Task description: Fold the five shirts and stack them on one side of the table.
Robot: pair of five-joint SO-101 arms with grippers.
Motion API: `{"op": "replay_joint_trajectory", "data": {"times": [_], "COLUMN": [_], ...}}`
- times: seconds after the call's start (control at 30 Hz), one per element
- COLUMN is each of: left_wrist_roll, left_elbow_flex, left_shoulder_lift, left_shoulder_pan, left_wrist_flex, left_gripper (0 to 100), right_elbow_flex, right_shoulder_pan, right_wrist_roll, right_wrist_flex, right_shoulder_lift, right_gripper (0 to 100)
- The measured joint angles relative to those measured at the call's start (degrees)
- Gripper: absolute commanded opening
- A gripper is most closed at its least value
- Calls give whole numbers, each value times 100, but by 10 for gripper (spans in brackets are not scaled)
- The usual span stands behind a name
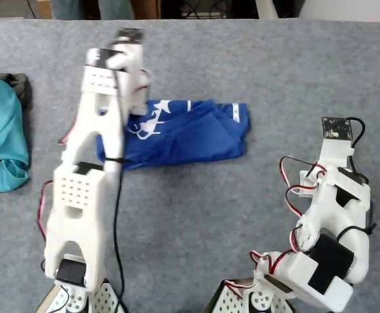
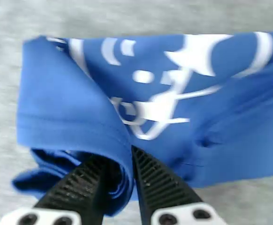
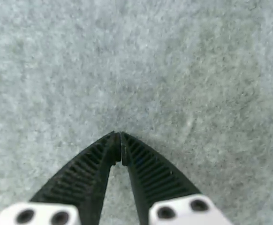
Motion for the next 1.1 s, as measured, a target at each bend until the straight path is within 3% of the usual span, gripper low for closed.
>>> {"op": "replay_joint_trajectory", "data": {"times": [0.63, 1.1], "left_wrist_roll": [580, 809], "left_elbow_flex": [-431, -431], "left_shoulder_lift": [0, 0], "left_shoulder_pan": [1890, 2224], "left_wrist_flex": [-914, -1705], "left_gripper": [29, 29], "right_elbow_flex": [0, 0], "right_shoulder_pan": [0, 0], "right_wrist_roll": [0, 0], "right_wrist_flex": [0, -88], "right_shoulder_lift": [0, 0], "right_gripper": [15, 15]}}
